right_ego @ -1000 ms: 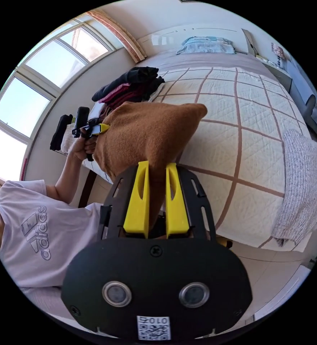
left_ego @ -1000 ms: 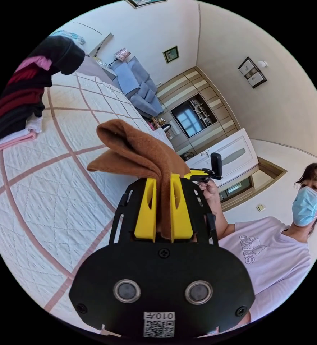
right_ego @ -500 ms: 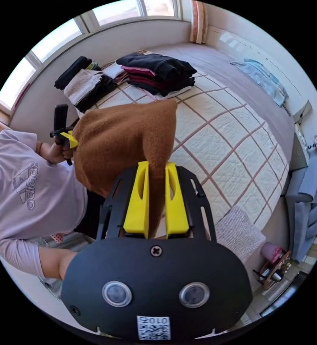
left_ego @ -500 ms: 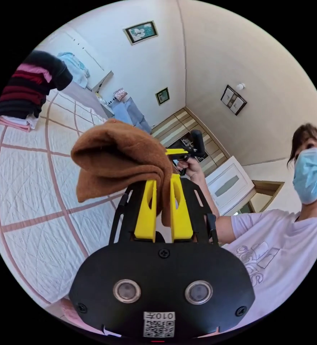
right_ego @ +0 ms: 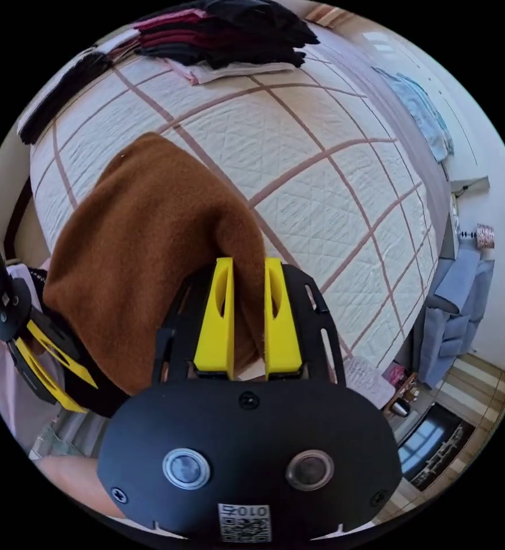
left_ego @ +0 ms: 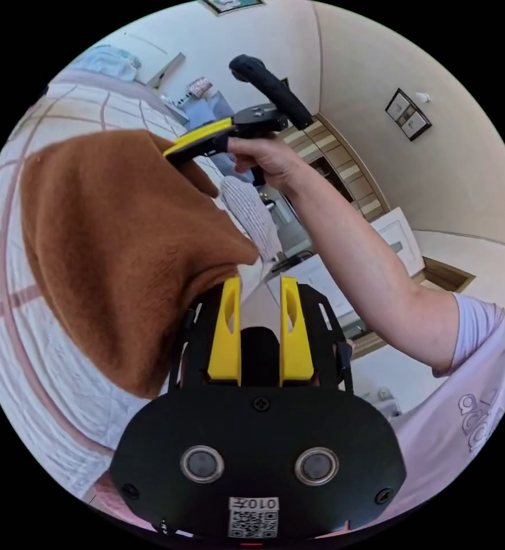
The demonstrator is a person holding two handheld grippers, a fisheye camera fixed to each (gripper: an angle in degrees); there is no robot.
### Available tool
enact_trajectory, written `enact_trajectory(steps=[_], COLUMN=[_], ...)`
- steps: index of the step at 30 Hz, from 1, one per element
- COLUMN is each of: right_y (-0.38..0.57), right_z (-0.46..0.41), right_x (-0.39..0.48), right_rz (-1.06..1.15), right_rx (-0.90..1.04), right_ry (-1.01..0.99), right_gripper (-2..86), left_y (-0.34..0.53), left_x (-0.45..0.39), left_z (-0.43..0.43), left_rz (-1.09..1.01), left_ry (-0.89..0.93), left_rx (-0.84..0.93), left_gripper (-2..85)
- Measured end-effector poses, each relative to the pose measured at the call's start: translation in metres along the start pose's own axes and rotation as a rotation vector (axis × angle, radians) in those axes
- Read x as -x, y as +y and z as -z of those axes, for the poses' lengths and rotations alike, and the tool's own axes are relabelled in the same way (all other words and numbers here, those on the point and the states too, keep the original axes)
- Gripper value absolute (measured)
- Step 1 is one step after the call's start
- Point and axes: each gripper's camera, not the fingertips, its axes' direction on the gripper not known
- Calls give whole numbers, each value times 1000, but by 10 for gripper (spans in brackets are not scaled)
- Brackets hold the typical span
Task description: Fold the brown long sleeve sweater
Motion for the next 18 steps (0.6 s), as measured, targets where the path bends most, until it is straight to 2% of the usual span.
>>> enact_trajectory(steps=[1,3,6,7,8,10,12,14,16,18], right_y=[17,48,121,157,193,244,292,338,354,357], right_z=[-1,5,32,45,58,68,64,34,0,-35], right_x=[-6,-18,-33,-31,-24,1,34,78,100,116], right_rz=[-69,-174,-402,-462,-506,-547,-624,-730,-785,-873], right_rx=[-73,-171,-367,-458,-522,-651,-811,-981,-999,-937], right_ry=[-41,-99,-64,-74,-102,-142,-189,-310,-499,-608], right_gripper=[72,72,67,67,68,72,79,79,75,104], left_y=[5,11,9,4,1,-20,-47,-80,-128,-162], left_x=[1,-8,-25,-32,-35,-34,-22,-8,18,41], left_z=[-8,-9,19,39,51,100,127,136,123,103], left_rz=[-2,-62,-193,-262,-294,-388,-412,-454,-492,-482], left_ry=[75,90,213,188,141,-167,-347,-435,-525,-491], left_rx=[46,109,97,76,65,-19,-48,-38,76,192], left_gripper=[98,94,94,96,97,106,115,124,137,146])
